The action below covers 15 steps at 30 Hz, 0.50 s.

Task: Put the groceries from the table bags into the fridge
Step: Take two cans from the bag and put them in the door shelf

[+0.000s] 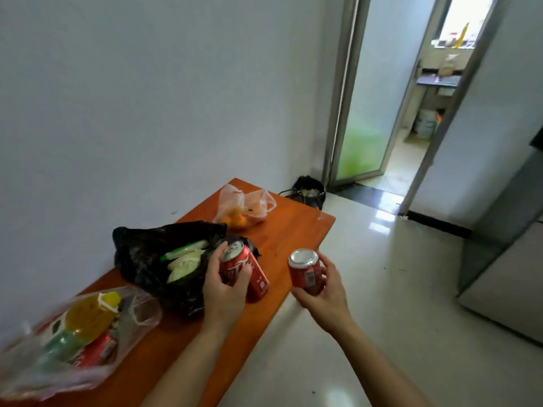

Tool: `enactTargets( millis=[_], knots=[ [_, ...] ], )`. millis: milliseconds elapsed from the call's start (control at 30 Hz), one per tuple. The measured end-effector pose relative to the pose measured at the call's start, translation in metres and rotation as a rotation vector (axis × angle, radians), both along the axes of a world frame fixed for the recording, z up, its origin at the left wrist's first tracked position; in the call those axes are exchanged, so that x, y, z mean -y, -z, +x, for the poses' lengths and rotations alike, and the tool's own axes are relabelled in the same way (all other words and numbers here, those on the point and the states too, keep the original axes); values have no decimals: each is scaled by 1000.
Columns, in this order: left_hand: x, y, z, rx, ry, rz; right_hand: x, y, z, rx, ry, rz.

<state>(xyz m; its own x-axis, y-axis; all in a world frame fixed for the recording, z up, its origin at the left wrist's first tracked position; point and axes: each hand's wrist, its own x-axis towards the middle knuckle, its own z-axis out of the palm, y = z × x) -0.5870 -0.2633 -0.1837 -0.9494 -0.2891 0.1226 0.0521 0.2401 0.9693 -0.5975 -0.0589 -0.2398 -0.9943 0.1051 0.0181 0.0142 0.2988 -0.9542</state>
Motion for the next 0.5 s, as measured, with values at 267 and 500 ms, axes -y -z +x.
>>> enactTargets(
  millis=[267,500],
  knots=[
    [-256,-33,-13,212,232,305,-247,-32,46,-17,325,-178],
    [-438,-50,-34,468,525,573,-407,-56,62,-40,610,-482]
  ],
)
